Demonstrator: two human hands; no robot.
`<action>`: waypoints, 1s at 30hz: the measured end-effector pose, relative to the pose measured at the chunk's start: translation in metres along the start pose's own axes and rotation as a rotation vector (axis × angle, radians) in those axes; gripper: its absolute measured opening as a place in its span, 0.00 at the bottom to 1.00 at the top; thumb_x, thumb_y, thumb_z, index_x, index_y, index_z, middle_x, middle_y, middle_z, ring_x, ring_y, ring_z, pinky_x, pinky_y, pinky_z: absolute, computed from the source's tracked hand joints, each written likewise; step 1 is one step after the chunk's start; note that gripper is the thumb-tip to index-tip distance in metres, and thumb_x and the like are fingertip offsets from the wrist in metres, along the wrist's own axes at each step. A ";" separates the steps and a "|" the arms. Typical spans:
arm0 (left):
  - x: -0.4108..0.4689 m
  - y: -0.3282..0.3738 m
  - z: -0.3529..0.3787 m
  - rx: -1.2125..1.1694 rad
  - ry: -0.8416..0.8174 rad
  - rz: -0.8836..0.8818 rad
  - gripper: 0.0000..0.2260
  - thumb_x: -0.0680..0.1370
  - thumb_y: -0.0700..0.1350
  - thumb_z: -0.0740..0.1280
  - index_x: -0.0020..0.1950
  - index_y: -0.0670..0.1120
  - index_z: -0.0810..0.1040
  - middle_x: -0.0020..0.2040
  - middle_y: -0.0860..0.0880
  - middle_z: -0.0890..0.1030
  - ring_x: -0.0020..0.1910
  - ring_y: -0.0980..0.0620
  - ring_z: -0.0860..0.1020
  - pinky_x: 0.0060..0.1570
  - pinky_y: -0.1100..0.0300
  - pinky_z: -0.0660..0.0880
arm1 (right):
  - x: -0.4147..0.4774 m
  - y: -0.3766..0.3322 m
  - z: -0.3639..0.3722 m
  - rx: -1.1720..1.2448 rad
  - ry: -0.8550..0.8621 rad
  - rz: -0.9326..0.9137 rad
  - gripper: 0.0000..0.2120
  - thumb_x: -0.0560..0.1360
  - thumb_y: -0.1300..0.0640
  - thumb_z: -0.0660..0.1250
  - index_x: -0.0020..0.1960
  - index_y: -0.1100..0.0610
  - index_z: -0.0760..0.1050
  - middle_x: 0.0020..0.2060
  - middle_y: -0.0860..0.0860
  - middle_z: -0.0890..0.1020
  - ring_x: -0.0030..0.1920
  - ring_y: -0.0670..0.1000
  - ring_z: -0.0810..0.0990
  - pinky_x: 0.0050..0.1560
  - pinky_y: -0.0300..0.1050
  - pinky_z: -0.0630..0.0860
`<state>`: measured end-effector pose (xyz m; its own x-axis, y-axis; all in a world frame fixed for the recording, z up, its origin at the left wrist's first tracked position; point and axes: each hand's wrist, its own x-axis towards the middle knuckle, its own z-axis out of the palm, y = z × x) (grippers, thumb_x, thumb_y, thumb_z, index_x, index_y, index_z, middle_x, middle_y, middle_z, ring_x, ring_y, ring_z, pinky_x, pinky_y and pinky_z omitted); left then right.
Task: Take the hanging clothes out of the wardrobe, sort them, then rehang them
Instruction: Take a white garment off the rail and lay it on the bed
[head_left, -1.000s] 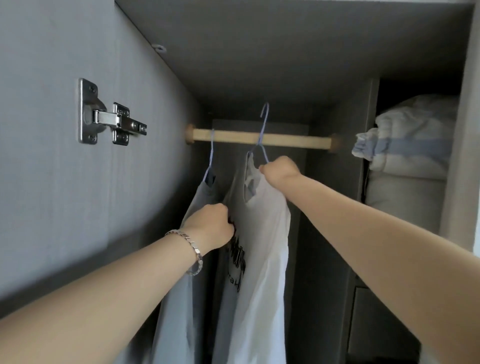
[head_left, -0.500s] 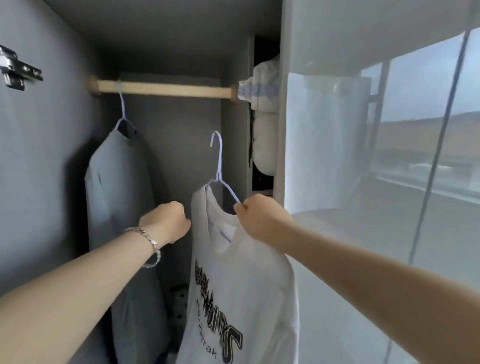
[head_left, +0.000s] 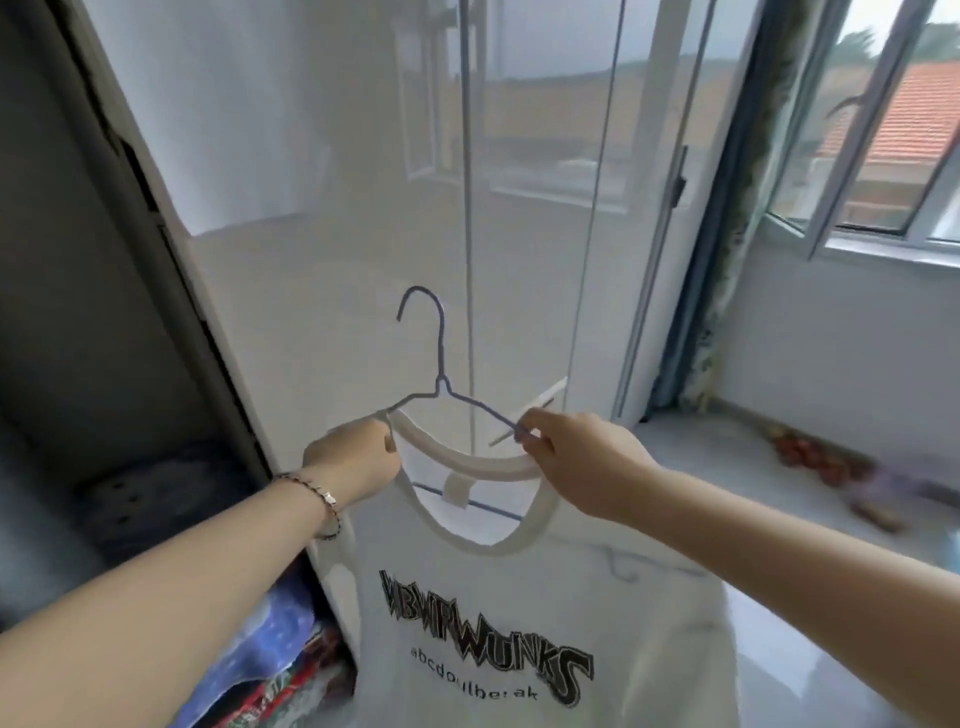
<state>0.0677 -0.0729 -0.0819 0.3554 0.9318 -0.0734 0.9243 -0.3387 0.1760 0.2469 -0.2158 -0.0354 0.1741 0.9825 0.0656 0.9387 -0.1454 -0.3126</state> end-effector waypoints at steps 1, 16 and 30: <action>0.000 0.019 0.014 0.007 -0.027 0.049 0.07 0.76 0.44 0.56 0.45 0.50 0.74 0.45 0.50 0.77 0.44 0.47 0.78 0.42 0.61 0.68 | -0.013 0.018 0.004 0.021 -0.001 0.069 0.12 0.81 0.51 0.52 0.58 0.49 0.72 0.45 0.50 0.77 0.44 0.56 0.75 0.42 0.44 0.69; -0.050 0.238 0.141 0.088 -0.261 0.888 0.10 0.78 0.44 0.57 0.53 0.48 0.77 0.56 0.46 0.79 0.55 0.43 0.77 0.52 0.56 0.73 | -0.238 0.135 0.065 0.176 0.513 1.038 0.21 0.79 0.49 0.57 0.29 0.54 0.62 0.25 0.48 0.67 0.30 0.51 0.68 0.32 0.46 0.60; -0.252 0.358 0.190 0.171 -0.416 1.641 0.09 0.77 0.45 0.58 0.47 0.46 0.78 0.46 0.47 0.79 0.48 0.44 0.78 0.46 0.58 0.72 | -0.456 0.013 0.055 -0.148 0.784 1.783 0.27 0.77 0.42 0.59 0.25 0.55 0.58 0.22 0.50 0.64 0.26 0.48 0.65 0.28 0.43 0.59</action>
<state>0.3358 -0.4535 -0.1873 0.8650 -0.4709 -0.1733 -0.4306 -0.8740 0.2252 0.1636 -0.6598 -0.1212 0.8311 -0.5304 0.1671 -0.4264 -0.8007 -0.4208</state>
